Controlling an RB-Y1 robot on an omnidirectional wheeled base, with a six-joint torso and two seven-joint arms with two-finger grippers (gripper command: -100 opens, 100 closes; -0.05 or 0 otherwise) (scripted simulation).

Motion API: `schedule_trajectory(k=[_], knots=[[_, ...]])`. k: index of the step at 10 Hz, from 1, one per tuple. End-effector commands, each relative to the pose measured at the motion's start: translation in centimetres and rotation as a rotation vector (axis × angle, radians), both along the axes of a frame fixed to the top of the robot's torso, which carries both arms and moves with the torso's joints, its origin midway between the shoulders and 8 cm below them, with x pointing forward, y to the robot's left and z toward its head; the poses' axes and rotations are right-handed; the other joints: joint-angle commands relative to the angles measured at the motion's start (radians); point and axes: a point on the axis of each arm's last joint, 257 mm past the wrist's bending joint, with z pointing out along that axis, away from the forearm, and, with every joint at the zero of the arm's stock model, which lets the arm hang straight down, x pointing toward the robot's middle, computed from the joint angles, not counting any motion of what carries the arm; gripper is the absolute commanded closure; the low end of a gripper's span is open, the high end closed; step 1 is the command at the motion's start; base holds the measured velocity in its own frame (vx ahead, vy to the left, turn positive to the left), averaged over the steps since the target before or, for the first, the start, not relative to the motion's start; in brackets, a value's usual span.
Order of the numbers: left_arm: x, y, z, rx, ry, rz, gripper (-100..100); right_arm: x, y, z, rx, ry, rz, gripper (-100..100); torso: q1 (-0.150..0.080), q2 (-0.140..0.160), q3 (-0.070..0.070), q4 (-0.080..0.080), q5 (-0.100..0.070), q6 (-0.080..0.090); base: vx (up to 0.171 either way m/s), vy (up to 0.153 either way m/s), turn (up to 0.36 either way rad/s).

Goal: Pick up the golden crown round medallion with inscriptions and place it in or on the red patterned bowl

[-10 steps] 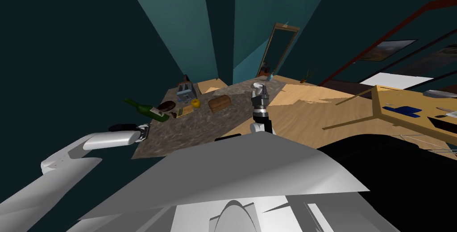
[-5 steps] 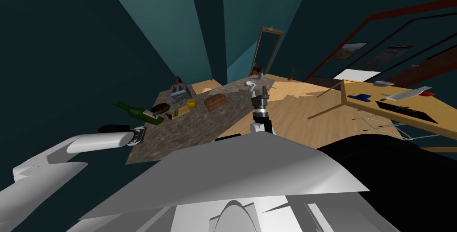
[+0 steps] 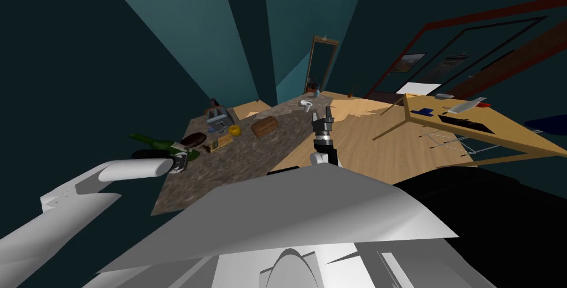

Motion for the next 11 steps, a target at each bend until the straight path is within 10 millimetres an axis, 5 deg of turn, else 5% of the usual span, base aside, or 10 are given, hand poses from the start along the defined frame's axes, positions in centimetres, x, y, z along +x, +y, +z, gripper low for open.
schedule_trajectory(k=[1,5,6,7,8,10,11], knots=[[1.4,-1.0,0.1,-0.014,-0.025,-0.012,-100,0.0,0.0,0.0,0.000,0.000,0.000,0,0.000,0.000,0.000,0.000,0.000,0.000,0.013,0.113,-0.095],[5.1,-3.9,1.2,-0.043,-0.097,-0.049,-100,0.0,0.0,0.0,0.000,0.000,0.000,0,0.001,-0.003,-0.002,-0.001,0.000,0.000,0.037,0.110,-0.082],[4.3,-3.4,0.8,-0.037,-0.082,-0.043,-100,0.0,0.0,0.0,0.000,0.000,0.000,0,0.000,-0.004,-0.002,-0.001,0.000,0.000,-0.020,0.009,-0.041],[4.5,-3.5,0.9,-0.039,-0.086,-0.044,0,0.0,0.0,0.0,0.000,0.000,0.000,0,-0.005,0.000,0.000,0.000,-0.001,-0.001,0.000,0.000,0.000],[4.4,-3.1,0.0,-0.038,-0.093,-0.037,-100,0.0,0.0,0.0,0.000,0.000,0.000,0,-0.007,0.000,0.000,0.000,-0.001,-0.001,-0.009,0.011,-0.032],[4.3,-3.1,0.1,-0.038,-0.092,-0.035,-100,0.0,0.0,0.0,0.000,0.000,0.000,0,-0.006,0.001,0.000,0.000,-0.001,-0.001,-0.005,0.006,-0.018],[4.3,-3.1,0.0,-0.038,-0.093,-0.036,100,0.0,0.0,0.0,0.000,0.000,0.000,0,-0.007,0.001,0.000,0.000,-0.001,-0.001,0.000,0.000,0.000]])
